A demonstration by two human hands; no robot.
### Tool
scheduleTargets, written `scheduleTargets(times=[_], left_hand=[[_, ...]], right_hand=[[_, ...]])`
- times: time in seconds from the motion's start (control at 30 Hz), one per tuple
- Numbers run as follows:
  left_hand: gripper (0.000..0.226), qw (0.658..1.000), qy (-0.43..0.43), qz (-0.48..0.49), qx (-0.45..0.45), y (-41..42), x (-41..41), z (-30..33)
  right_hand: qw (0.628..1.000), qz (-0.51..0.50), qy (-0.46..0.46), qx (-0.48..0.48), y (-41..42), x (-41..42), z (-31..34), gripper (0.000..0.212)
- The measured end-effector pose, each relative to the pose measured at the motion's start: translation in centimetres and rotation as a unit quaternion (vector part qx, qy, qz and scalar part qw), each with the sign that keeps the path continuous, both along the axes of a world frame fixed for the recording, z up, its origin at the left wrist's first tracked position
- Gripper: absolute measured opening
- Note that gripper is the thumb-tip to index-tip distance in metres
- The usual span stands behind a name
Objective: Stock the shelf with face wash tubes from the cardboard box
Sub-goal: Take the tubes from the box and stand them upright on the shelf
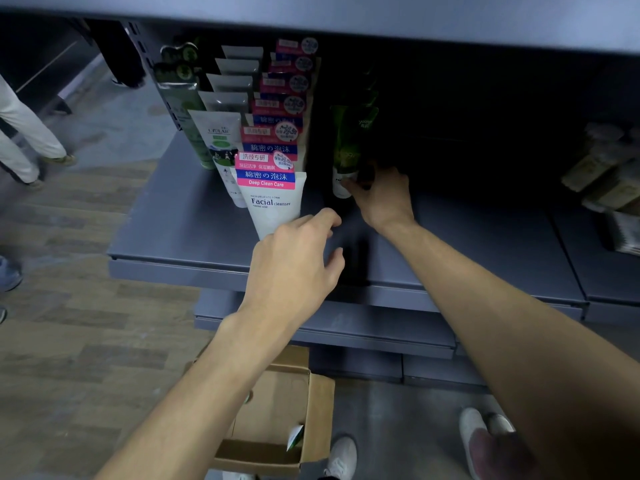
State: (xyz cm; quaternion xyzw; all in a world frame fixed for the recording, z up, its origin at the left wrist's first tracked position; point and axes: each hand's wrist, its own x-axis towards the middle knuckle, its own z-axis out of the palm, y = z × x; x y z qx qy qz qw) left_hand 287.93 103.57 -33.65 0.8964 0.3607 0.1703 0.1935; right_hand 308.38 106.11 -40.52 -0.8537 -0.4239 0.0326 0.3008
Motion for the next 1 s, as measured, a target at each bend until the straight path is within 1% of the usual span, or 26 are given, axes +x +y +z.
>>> scheduleTargets(times=[0.3,0.53,0.73,0.8,0.87,0.97,1.0], left_hand=[[0.031,1.0,-0.014,-0.005,-0.009,0.0,-0.2,-0.2],[0.028,1.0,-0.007,0.008,-0.005,0.2,-2.0,-0.1],[0.028,1.0,0.006,0.022,0.01,0.3,-4.8,1.0],[0.029,1.0,0.007,0.015,0.021,0.5,-5.6,1.7],[0.029,1.0,0.007,0.006,0.03,0.8,-6.5,2.3],[0.028,0.999,-0.01,-0.007,0.031,0.9,-8.2,2.9],[0.028,0.999,-0.017,-0.011,0.03,0.9,-8.8,3.1]], right_hand=[[1.0,-0.013,0.008,0.003,0.3,-0.3,-0.2,0.041],[0.999,-0.031,0.043,0.009,0.4,-0.4,-0.2,0.04],[0.998,-0.02,0.046,-0.032,-0.3,-1.1,1.4,0.041],[0.997,-0.021,0.062,-0.043,-1.2,-1.9,2.3,0.045],[0.996,-0.021,0.08,-0.03,-2.2,-3.0,3.2,0.05],[0.995,-0.015,0.095,-0.004,-4.6,-5.8,4.8,0.046],[0.995,-0.013,0.099,0.002,-5.7,-7.0,5.2,0.049]])
